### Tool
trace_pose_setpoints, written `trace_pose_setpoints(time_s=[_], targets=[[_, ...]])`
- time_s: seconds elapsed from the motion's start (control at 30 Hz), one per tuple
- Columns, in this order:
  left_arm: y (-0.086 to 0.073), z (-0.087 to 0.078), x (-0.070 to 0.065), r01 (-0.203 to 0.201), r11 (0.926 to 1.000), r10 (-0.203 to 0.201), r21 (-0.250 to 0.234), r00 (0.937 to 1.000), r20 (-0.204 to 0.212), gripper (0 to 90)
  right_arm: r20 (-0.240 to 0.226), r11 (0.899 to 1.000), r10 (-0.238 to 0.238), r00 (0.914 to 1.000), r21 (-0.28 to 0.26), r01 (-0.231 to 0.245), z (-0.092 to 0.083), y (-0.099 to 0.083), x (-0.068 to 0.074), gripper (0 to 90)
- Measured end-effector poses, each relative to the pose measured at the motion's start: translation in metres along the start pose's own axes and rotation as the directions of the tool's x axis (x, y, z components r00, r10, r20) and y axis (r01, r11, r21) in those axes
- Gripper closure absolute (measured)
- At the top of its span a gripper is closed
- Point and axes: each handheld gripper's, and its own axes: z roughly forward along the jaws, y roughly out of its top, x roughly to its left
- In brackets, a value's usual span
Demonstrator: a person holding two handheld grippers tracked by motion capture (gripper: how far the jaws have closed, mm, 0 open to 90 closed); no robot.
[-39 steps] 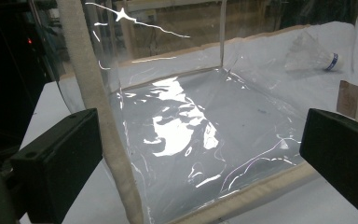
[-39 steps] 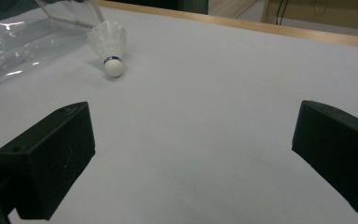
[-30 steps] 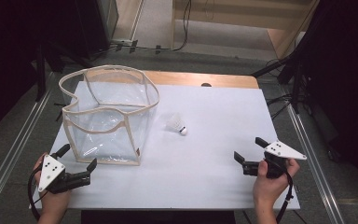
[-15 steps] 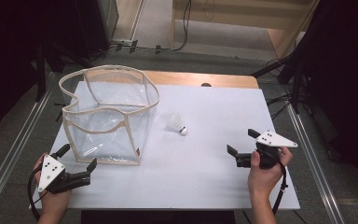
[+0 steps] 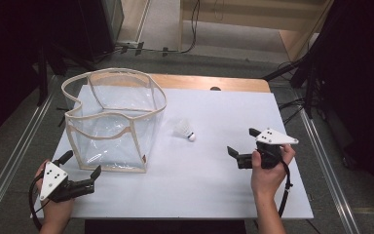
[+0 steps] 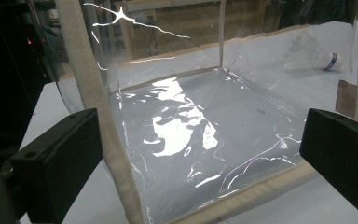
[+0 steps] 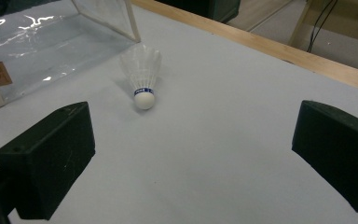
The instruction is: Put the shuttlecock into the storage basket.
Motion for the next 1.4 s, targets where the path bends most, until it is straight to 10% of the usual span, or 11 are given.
trace_pose_setpoints(time_s=[1.4], targets=[[0.0, 0.0, 0.0, -0.001, 1.0, 0.001, -0.002, 0.9999, 0.012, 0.0, -0.069, 0.989, -0.112, 0.9913, 0.088, 0.118, 0.057, 0.045, 0.021, 0.0]])
